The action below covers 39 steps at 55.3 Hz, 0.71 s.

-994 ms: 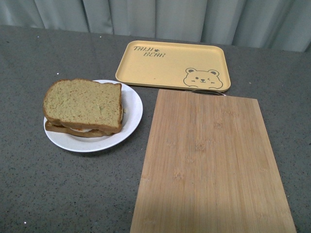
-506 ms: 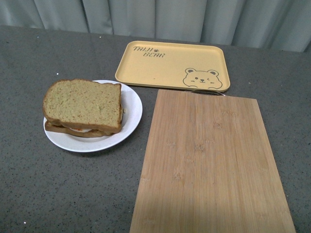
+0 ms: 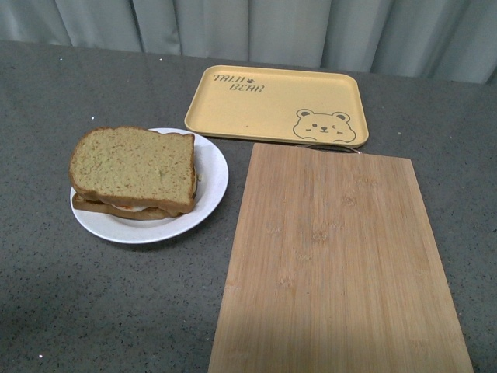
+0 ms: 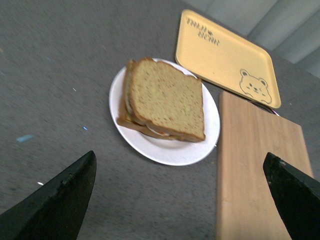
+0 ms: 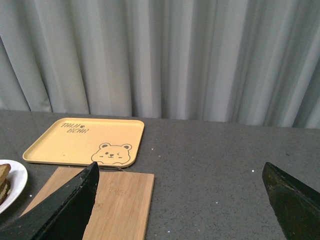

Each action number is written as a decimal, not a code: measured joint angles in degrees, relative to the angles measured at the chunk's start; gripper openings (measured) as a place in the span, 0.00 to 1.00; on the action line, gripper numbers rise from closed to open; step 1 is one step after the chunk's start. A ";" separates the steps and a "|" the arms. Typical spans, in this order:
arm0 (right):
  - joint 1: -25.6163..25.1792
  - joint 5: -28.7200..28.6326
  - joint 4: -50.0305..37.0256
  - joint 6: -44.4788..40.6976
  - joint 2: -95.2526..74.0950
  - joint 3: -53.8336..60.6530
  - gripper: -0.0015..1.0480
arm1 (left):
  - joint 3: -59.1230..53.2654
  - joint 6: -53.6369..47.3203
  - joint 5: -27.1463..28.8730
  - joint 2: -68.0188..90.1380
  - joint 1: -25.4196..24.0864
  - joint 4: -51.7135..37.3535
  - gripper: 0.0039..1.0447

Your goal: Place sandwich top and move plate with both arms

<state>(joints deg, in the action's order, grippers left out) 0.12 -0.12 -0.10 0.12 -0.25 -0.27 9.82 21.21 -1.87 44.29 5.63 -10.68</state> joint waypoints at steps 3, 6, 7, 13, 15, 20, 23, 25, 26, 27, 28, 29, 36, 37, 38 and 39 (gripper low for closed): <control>0.00 0.00 0.00 0.00 0.00 0.00 0.91 | 1.99 4.35 -1.79 9.90 0.96 -4.55 0.94; 0.00 0.00 0.00 0.02 0.00 0.00 0.91 | 3.34 7.69 -2.84 16.74 1.79 -7.17 0.94; 0.00 0.00 0.00 0.02 0.00 0.00 0.91 | 3.87 8.79 -3.28 19.23 1.95 -8.00 0.94; 0.00 0.00 0.00 0.00 0.00 0.00 0.91 | 7.08 14.32 -4.42 31.02 2.93 -11.39 0.94; 0.00 0.00 0.00 0.00 0.00 0.00 0.91 | 8.09 16.15 -4.79 34.16 3.15 -12.22 0.94; 0.00 0.00 0.00 0.00 0.00 0.00 0.91 | 10.75 19.63 -5.84 41.59 3.61 -13.86 0.94; 0.00 0.00 0.00 0.00 0.00 0.00 0.91 | 12.11 21.64 -5.99 45.27 3.96 -14.29 0.94; 0.00 0.00 0.00 0.00 0.00 0.00 0.91 | 12.87 23.19 -7.23 47.69 4.22 -14.56 0.94; 0.00 0.00 0.00 0.00 0.00 0.00 0.91 | 13.03 23.54 -7.65 48.26 4.24 -14.71 0.94; 0.00 0.00 0.00 0.02 0.00 0.00 0.91 | 13.27 24.24 -8.46 49.31 4.31 -15.23 0.94; 0.00 0.00 0.00 0.00 0.00 0.00 0.91 | 13.53 24.76 -9.03 50.36 4.37 -15.82 0.94; 0.00 0.00 0.00 0.00 0.00 0.00 0.91 | 13.73 25.11 -9.22 50.88 4.39 -15.98 0.94; 0.00 0.00 0.00 0.02 0.00 0.00 0.91 | 16.26 27.61 -9.88 56.15 5.18 -17.90 0.94; 0.00 0.00 0.00 0.00 0.00 0.00 0.91 | 16.79 27.78 -9.88 56.98 5.38 -18.01 0.94; 0.00 0.00 0.00 0.00 0.00 0.00 0.91 | 17.05 27.98 -9.86 57.40 5.44 -18.05 0.94; 0.00 0.00 0.00 0.00 0.00 0.00 0.91 | 17.53 28.24 -9.88 58.23 5.55 -18.23 0.94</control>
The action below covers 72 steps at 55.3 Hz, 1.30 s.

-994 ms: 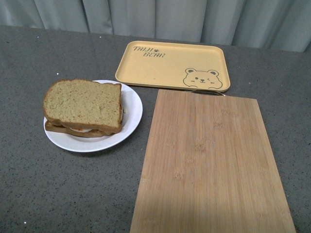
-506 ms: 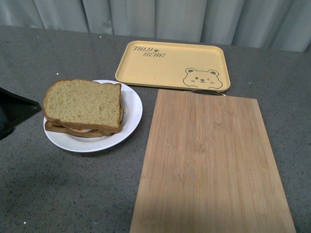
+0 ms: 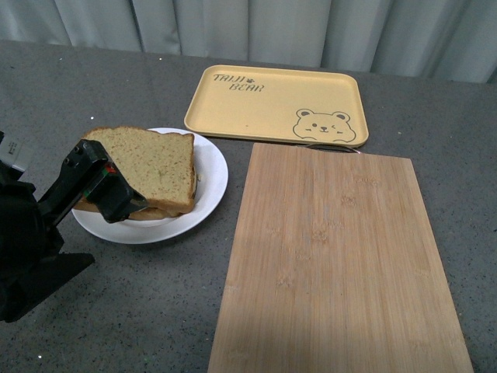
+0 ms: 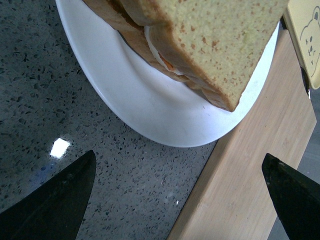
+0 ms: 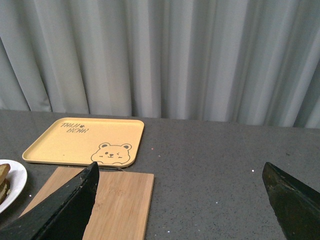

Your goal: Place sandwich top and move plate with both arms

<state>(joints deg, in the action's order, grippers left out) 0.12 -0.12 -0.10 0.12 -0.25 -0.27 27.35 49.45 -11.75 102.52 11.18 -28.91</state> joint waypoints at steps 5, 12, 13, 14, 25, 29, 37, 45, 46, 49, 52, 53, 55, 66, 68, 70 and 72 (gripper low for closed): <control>0.00 0.00 0.00 0.00 0.00 0.00 0.91 | 1.46 1.27 -0.24 3.17 0.37 -1.51 0.94; 0.00 0.00 0.00 0.00 0.00 0.00 0.91 | 3.50 3.30 -0.20 7.63 0.44 -3.13 0.94; 0.00 0.00 0.00 0.02 0.00 0.00 0.91 | 3.72 3.50 -0.17 7.98 0.39 -3.10 0.94; 0.00 0.00 0.00 0.00 0.00 0.00 0.91 | 4.11 3.87 -0.17 8.68 0.28 -3.10 0.94; 0.00 0.00 0.00 0.00 0.00 0.00 0.91 | 6.56 5.90 0.22 12.55 -0.90 -3.32 0.83; 0.00 0.00 0.00 0.00 0.00 0.00 0.91 | 6.88 6.58 0.15 13.51 -1.18 -3.41 0.73; 0.00 0.00 0.00 0.02 0.00 0.00 0.91 | 7.61 7.28 0.13 14.84 -1.42 -3.26 0.52; 0.00 0.00 0.00 0.02 0.00 0.00 0.91 | 8.17 8.17 -0.28 15.56 -1.57 -2.95 0.32; 0.00 0.00 0.00 0.02 0.00 0.00 0.91 | 8.22 8.31 -0.26 15.58 -1.62 -2.95 0.30; 0.00 0.00 0.00 0.00 0.00 0.00 0.91 | 8.22 9.31 -0.31 15.65 -1.75 -3.21 0.24; 0.00 0.00 0.00 0.00 0.00 0.00 0.91 | 8.22 10.56 -0.61 15.67 -2.21 -3.63 0.17; 0.00 0.02 0.00 0.02 0.00 0.00 0.91 | 8.20 11.28 -1.05 15.65 -2.43 -4.00 0.13; 0.00 0.00 0.00 0.00 0.00 0.00 0.91 | 8.17 12.07 -1.64 15.50 -2.58 -4.55 0.09; 0.00 0.02 0.00 0.00 0.00 0.00 0.91 | 5.40 16.92 -5.29 12.90 -2.78 -10.03 0.04; 0.00 0.02 0.00 0.00 0.00 0.00 0.91 | 4.55 18.25 -6.29 12.26 -2.78 -11.56 0.03; 0.00 0.00 0.00 0.00 0.00 0.00 0.91 | 3.93 18.86 -6.93 11.72 -2.78 -13.03 0.03; 0.00 0.00 0.00 0.00 0.00 0.00 0.91 | 3.26 20.28 -7.58 11.06 -2.75 -14.71 0.03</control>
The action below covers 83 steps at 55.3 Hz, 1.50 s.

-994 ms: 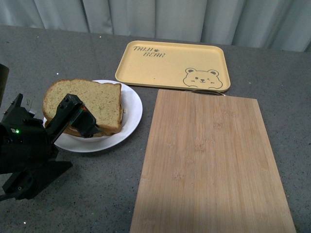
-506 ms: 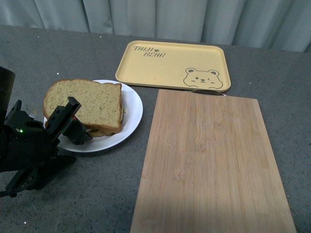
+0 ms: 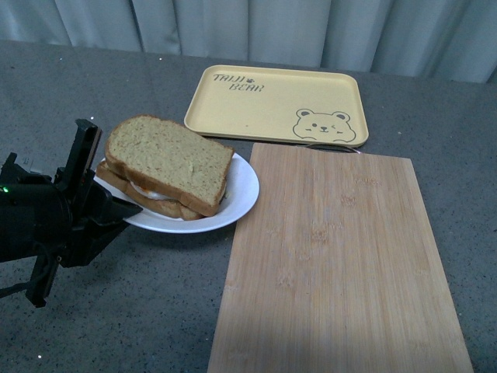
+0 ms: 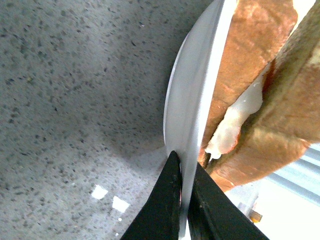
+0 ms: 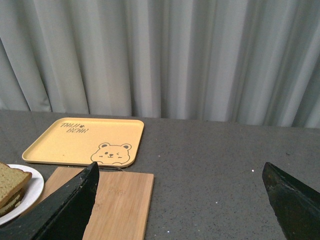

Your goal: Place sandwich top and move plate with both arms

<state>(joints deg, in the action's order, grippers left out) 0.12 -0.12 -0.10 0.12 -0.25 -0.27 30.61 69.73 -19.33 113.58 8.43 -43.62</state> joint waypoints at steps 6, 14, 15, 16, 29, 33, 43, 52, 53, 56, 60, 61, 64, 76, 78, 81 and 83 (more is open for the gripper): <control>0.00 0.00 0.00 0.00 0.00 0.00 0.91 | -0.68 2.40 -2.23 -1.49 0.57 -3.65 0.03; 0.00 0.00 0.00 0.00 0.00 0.00 0.91 | 2.69 4.00 -2.21 -1.44 2.01 -5.53 0.03; 0.00 0.00 0.00 0.00 0.00 0.00 0.91 | 4.20 4.48 -1.84 -0.94 2.51 -5.25 0.03; 0.00 0.00 0.00 0.00 0.00 0.00 0.91 | 4.76 4.59 -1.77 -0.72 2.71 -5.09 0.03; 0.00 0.00 0.00 0.00 0.00 0.00 0.91 | 20.28 6.05 0.07 7.48 5.68 2.03 0.03; 0.00 0.00 0.00 0.00 0.00 0.00 0.91 | 27.85 6.08 0.28 11.72 6.19 6.29 0.03; 0.00 0.00 0.00 0.00 0.00 0.00 0.91 | 41.38 6.25 0.72 19.04 6.56 13.20 0.03; 0.00 0.00 0.00 0.02 0.00 0.00 0.91 | 51.89 5.29 0.28 24.61 6.58 19.39 0.03; 0.00 0.00 0.00 0.00 0.00 0.00 0.91 | 53.27 5.20 0.44 25.31 6.58 20.24 0.03; 0.00 0.00 0.00 0.00 0.00 0.00 0.91 | 55.60 5.20 0.61 26.75 6.60 21.16 0.03; 0.00 0.00 0.00 0.00 0.00 0.00 0.91 | 60.26 5.46 0.52 29.79 6.82 22.64 0.03; 0.00 0.00 0.00 0.02 0.00 0.00 0.91 | 60.61 5.49 0.48 30.01 6.86 22.80 0.03; 0.00 0.00 0.00 0.02 0.00 0.00 0.91 | 62.18 5.62 0.20 31.04 7.06 23.32 0.03; 0.00 0.00 0.00 0.00 0.00 0.00 0.91 | 64.59 5.84 0.20 32.59 7.56 24.52 0.16; 0.00 0.00 0.00 0.02 0.00 0.00 0.91 | 64.48 5.81 0.17 32.57 7.65 24.39 0.21; 0.00 0.00 0.00 0.00 0.00 0.00 0.91 | 63.45 5.44 0.09 32.00 7.82 24.04 0.30; 0.00 0.00 0.00 0.00 0.00 0.00 0.91 | 62.27 5.01 0.00 31.28 7.89 23.89 0.35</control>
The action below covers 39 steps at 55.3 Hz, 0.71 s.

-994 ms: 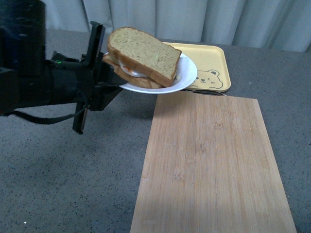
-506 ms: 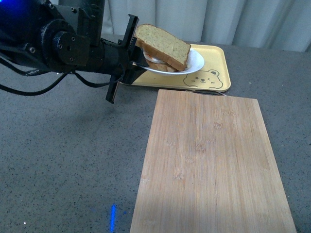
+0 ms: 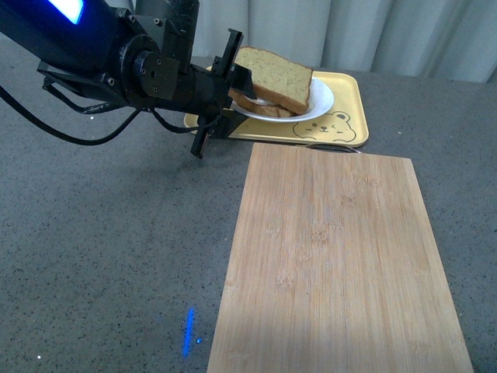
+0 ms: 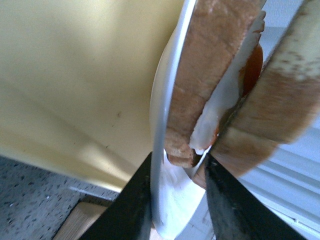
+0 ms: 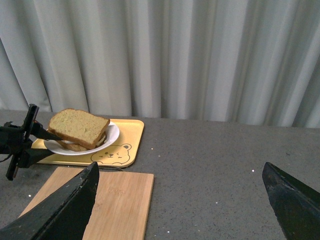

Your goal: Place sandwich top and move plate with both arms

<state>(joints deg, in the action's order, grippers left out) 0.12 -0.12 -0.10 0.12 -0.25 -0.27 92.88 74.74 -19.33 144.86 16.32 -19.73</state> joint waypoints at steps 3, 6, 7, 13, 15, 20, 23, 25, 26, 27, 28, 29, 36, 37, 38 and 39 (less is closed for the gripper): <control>0.00 0.00 0.00 0.02 0.00 0.00 0.91 | -2.29 -1.49 0.59 -1.44 0.15 0.28 0.43; 0.00 0.00 0.00 0.00 0.00 0.00 0.91 | -4.42 -3.08 0.85 -3.02 0.31 0.00 0.50; 0.00 0.00 0.00 0.00 0.00 0.00 0.91 | -5.62 -3.93 0.96 -3.91 0.42 -0.24 0.54; 0.00 0.00 0.00 0.00 0.00 0.00 0.91 | -10.86 -9.57 3.96 -8.90 0.96 -0.44 0.69; 0.00 0.00 0.00 0.02 0.00 0.00 0.91 | -13.22 -12.92 5.79 -11.41 1.16 -0.57 0.76; 0.00 0.00 0.00 0.00 0.00 0.00 0.91 | -17.84 -21.24 12.61 -16.57 1.73 0.09 0.90; 0.00 0.00 0.00 0.02 0.00 0.00 0.91 | -21.81 -29.53 19.47 -18.38 2.25 -5.53 0.91; 0.00 0.00 0.00 0.02 0.00 0.00 0.91 | -26.32 -39.15 28.04 -19.12 2.34 -17.49 0.84; 0.00 -0.02 0.00 0.00 0.00 0.00 0.91 | -27.52 -40.19 29.46 -19.32 2.34 -20.41 0.82; 0.00 -0.02 0.00 0.00 0.00 0.00 0.91 | -30.14 -44.37 31.78 -19.76 2.23 -26.10 0.79; 0.00 -0.02 0.00 0.00 0.00 0.00 0.91 | -32.89 -48.54 33.33 -20.26 2.03 -31.15 0.75; 0.00 0.00 0.00 0.00 0.00 0.00 0.91 | -35.60 -52.30 34.16 -20.96 1.73 -35.58 0.72; 0.00 0.02 0.02 0.02 0.00 0.00 0.91 | -49.27 -67.36 33.64 -27.91 -1.36 -52.09 0.51; 0.00 0.02 0.00 0.02 0.00 0.00 0.91 | -50.14 -67.65 33.46 -28.70 -1.64 -52.70 0.49; 0.00 0.02 0.00 0.02 0.00 0.00 0.91 | -51.87 -69.00 33.05 -30.29 -2.19 -53.62 0.46; 0.00 0.02 0.00 0.00 0.00 0.00 0.91 | -52.68 -69.24 32.98 -31.04 -2.40 -53.94 0.44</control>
<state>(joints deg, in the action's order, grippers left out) 0.12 -0.10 -0.10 0.12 -0.25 -0.27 40.21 5.50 13.65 113.82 13.91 -73.67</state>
